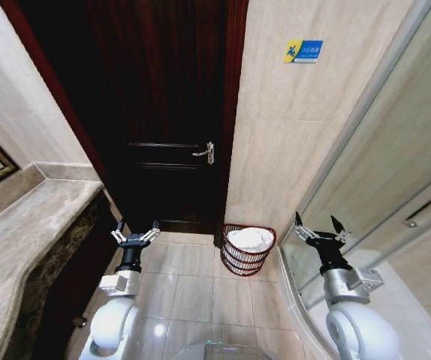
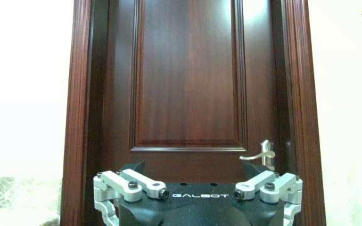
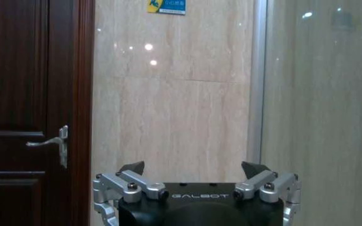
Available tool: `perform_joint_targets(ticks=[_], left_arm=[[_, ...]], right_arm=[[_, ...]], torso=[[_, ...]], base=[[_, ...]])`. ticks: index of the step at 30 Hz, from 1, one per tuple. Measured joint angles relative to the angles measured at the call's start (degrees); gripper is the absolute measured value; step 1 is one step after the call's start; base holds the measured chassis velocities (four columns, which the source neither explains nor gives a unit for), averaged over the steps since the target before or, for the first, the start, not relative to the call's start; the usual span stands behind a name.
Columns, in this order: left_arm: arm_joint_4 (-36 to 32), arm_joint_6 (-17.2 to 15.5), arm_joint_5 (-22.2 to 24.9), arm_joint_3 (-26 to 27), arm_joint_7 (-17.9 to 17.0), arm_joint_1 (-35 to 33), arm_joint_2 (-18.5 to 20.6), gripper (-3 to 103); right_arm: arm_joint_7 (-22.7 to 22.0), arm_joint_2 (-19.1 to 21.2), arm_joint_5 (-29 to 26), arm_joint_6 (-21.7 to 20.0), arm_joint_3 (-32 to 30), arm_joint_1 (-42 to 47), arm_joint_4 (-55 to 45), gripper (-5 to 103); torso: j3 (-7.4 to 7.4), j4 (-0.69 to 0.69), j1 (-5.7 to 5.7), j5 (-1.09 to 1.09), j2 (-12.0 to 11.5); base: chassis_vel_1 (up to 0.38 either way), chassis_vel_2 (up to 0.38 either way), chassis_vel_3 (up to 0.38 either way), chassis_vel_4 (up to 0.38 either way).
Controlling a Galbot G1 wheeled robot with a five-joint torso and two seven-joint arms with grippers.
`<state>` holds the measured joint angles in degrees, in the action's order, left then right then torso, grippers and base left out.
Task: Discard the used towel into the hamper.
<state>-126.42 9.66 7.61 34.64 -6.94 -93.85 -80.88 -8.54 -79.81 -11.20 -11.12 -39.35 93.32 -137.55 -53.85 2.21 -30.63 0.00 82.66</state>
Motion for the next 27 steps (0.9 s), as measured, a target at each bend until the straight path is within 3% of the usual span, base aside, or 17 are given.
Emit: perform_joint_targets(ticks=[27], left_arm=[[-1.2, 0.3, 1.6, 0.3, 0.1, 0.3, 1.5, 100]], right_arm=[[-1.0, -1.2, 2.1, -3.4, 0.8, 2.1, -2.0, 100]], torso=[[0.1, 0.0, 0.08, 0.0, -0.2]], base=[[0.01, 0.009, -0.008, -0.012]])
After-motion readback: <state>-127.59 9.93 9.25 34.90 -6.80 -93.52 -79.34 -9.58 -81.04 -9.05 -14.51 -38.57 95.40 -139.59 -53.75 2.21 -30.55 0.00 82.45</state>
